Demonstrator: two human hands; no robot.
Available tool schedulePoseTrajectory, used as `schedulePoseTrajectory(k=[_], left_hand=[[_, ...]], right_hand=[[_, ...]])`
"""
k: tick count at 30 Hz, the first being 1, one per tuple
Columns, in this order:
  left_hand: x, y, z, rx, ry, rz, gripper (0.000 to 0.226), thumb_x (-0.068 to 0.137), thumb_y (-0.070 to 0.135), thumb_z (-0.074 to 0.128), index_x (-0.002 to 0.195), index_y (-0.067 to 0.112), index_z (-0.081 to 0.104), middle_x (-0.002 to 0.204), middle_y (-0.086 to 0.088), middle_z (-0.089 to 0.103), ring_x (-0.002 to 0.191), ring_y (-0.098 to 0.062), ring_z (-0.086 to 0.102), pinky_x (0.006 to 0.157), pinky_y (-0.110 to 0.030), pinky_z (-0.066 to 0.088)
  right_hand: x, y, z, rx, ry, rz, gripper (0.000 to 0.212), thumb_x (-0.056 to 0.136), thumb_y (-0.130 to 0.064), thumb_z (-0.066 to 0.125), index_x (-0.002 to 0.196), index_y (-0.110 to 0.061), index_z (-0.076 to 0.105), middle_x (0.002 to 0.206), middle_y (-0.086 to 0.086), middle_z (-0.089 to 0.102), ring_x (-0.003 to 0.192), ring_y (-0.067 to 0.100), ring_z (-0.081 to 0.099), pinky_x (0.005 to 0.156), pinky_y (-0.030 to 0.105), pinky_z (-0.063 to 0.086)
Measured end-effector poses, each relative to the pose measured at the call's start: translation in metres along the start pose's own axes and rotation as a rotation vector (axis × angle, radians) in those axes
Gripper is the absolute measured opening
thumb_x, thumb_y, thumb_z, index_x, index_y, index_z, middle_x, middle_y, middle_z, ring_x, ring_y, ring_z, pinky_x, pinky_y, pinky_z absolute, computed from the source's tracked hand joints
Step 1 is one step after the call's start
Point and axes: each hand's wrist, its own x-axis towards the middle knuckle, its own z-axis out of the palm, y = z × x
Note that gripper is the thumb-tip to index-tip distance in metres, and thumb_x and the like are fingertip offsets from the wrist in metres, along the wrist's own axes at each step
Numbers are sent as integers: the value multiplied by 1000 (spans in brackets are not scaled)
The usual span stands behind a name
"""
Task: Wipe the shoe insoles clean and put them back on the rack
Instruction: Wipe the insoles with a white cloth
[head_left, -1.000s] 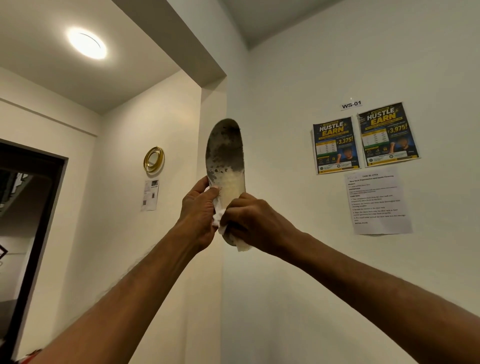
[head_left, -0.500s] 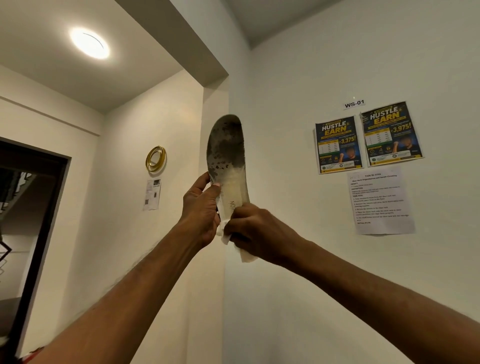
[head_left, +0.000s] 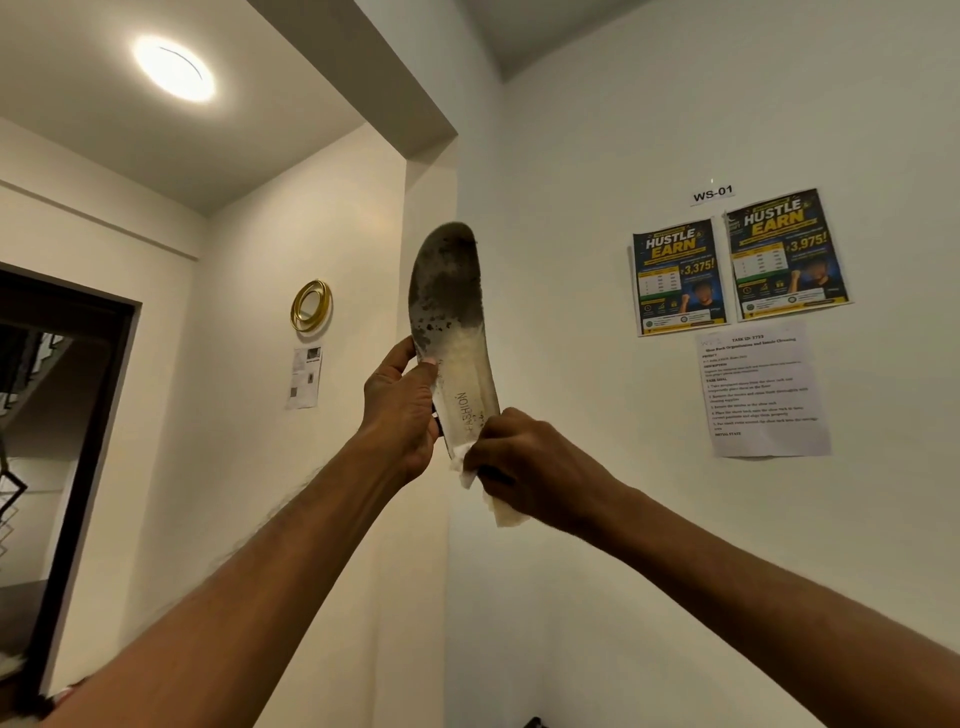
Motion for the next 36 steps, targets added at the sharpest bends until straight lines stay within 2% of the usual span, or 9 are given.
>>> schedulePoseTrajectory(k=[3,9,13,17,19,24,28,32,36], left_hand=[[-1,0,2,-16,7,-4,41,103,8,55,136,31,58,128,-8,63,118,-38,58,97,-66,51],[-3,-1,5,-9,-6,5,36,104,8,54,128,35,61,129,-8,63,118,-37,58,100,-68,49],[-4,-2,7,21,-12,23,37,104,10,55,132,34,60,130,-9,64,119,-37,59,100,-67,50],[-5,-2,9,10,-10,13,36,103,8,55,127,35,60,130,-10,63,117,-38,59,99,-69,49],[-5,-2,9,34,-10,20,36,103,10,56,129,35,60,127,-9,65,117,-38,60,98,-67,51],[-4,-3,7,5,-16,6,33,104,8,55,124,34,59,111,-4,67,106,-32,63,78,-53,57],[-3,-4,6,35,-19,7,32,103,10,56,121,36,60,116,-6,67,111,-34,62,87,-57,55],[-5,-7,5,-2,-22,-14,32,104,9,54,123,34,60,118,-7,66,112,-34,61,85,-59,55],[-4,-6,4,36,-24,-12,40,104,8,54,136,32,57,126,-11,65,115,-36,61,96,-63,53]], right_hand=[[-4,4,-2,11,59,53,22,87,-11,73,109,-16,73,120,10,65,111,33,59,86,36,55],[-9,7,0,-23,87,65,21,88,-8,72,107,-16,74,117,10,66,108,30,59,81,42,59],[-18,2,9,-89,1,-12,22,91,-14,69,112,-20,70,122,7,62,116,28,55,91,36,57],[-16,15,4,-63,103,101,20,87,-8,72,106,-16,73,111,9,66,103,29,60,74,35,59],[-17,12,7,-77,54,62,19,88,-11,72,106,-17,71,114,8,65,106,27,58,75,35,59],[-17,22,2,-40,129,119,21,88,-8,70,106,-17,74,107,7,67,97,26,60,71,33,57],[-24,11,8,-91,7,-12,21,88,-11,72,108,-19,72,115,6,64,105,24,58,74,33,60],[-18,23,2,-72,112,88,21,87,-8,72,106,-17,74,106,7,67,98,27,60,69,38,59],[-20,14,8,-118,8,-36,21,88,-11,72,108,-17,71,113,8,64,106,25,57,73,36,60]])
